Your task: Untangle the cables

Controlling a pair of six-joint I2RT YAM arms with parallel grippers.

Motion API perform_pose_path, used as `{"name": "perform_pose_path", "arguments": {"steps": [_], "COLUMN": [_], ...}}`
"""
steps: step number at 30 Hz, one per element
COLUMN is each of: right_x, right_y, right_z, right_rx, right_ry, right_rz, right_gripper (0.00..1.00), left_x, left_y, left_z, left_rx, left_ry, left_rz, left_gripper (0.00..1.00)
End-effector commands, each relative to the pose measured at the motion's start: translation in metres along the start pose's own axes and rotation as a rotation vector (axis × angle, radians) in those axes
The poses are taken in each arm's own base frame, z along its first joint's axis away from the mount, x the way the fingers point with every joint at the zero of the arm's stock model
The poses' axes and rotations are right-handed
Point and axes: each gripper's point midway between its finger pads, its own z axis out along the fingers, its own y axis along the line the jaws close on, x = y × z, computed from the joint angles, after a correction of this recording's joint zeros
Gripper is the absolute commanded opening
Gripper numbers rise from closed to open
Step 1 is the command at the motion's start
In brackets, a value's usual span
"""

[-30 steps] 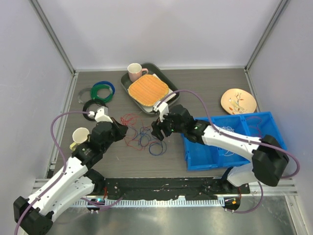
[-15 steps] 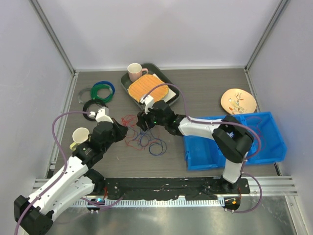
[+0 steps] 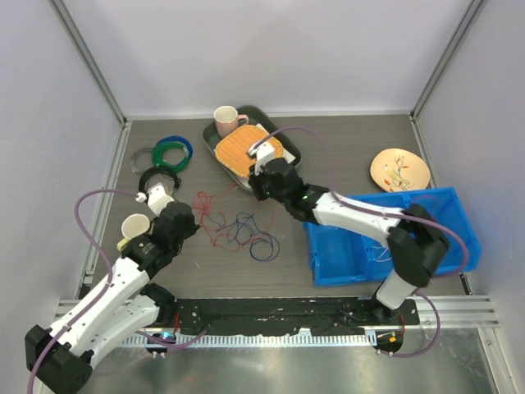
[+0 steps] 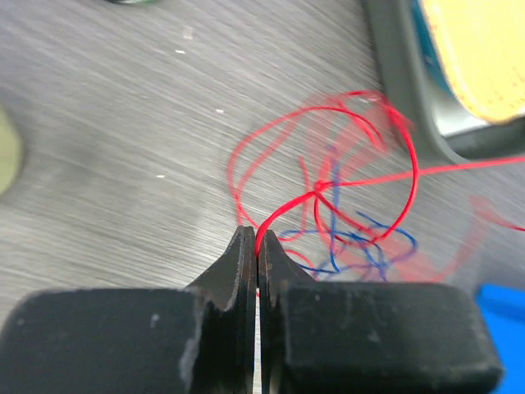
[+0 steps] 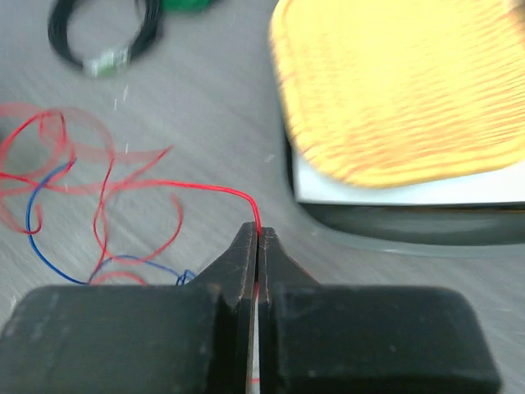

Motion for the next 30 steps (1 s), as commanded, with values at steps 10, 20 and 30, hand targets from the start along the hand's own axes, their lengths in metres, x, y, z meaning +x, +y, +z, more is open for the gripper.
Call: {"name": "perform_pose_path", "arguments": {"steps": [10,20,30], "right_x": [-0.193,-0.165,-0.166], "right_y": [-0.121,-0.163,-0.149], "right_z": [-0.234,-0.330,-0.369], "right_rx": [0.399,0.652,0.558], "right_ry": [-0.623,-0.783,-0.897], "right_rz": [0.193,0.343,0.286], "right_gripper": [0.01,0.01,0.01], "left_x": [-0.018,-0.016,-0.010], "left_y": [0.097,0.117,0.099], "left_z": [0.022,0.024,0.032], "left_rx": [-0.361,-0.476,-0.350], "left_ry": [-0.032,-0.007,0.059], "left_rz": [-0.208,-0.204,-0.216], "left_gripper": [0.00,0.00,0.02]}}
